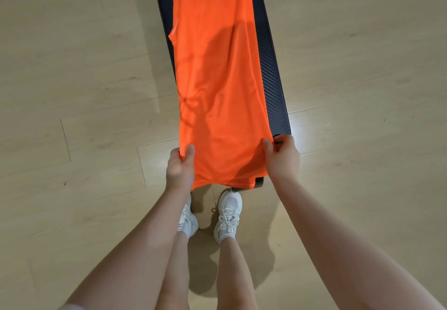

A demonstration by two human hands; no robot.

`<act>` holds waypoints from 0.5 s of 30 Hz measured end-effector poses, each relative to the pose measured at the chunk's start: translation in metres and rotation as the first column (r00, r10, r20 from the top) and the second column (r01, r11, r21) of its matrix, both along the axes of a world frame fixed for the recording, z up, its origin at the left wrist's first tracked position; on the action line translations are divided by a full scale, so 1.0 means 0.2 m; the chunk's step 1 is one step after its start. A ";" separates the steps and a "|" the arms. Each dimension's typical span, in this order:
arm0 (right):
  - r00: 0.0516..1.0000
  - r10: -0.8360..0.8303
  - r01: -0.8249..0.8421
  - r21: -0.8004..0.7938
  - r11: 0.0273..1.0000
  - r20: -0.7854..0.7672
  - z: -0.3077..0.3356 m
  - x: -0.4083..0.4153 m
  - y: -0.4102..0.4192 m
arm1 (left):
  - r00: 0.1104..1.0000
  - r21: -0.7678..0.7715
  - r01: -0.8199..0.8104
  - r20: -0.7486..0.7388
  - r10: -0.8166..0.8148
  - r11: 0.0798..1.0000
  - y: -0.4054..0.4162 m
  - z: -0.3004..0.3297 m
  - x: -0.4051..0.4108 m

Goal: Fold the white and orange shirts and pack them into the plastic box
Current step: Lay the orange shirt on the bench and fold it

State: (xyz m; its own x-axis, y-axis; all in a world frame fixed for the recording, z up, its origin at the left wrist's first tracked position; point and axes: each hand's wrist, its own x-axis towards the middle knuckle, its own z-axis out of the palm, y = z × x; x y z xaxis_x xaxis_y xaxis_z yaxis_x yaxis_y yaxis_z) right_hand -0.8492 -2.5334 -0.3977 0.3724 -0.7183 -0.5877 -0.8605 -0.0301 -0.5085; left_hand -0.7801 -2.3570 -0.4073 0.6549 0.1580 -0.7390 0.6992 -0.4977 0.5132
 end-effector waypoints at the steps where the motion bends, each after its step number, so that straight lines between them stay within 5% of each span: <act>1: 1.000 -0.006 0.006 -0.001 1.000 -0.015 0.00 -0.01 0.00 | 1.000 -0.005 0.005 0.006 -0.005 1.000 -0.02 0.00 0.00; 7: 0.990 -0.045 0.058 0.097 0.994 -0.137 0.00 -0.06 0.02 | 0.993 0.020 0.119 -0.028 -0.118 0.993 0.02 -0.02 0.07; 12: 0.992 -0.109 0.126 0.366 0.922 -0.068 -0.04 -0.16 0.12 | 0.991 -0.248 0.075 -0.091 -0.101 0.966 0.05 0.05 0.05; 15: 0.960 -0.274 0.205 0.544 0.814 0.049 -0.01 -0.21 0.06 | 0.990 -0.485 -0.027 -0.133 -0.043 0.874 0.11 0.06 0.06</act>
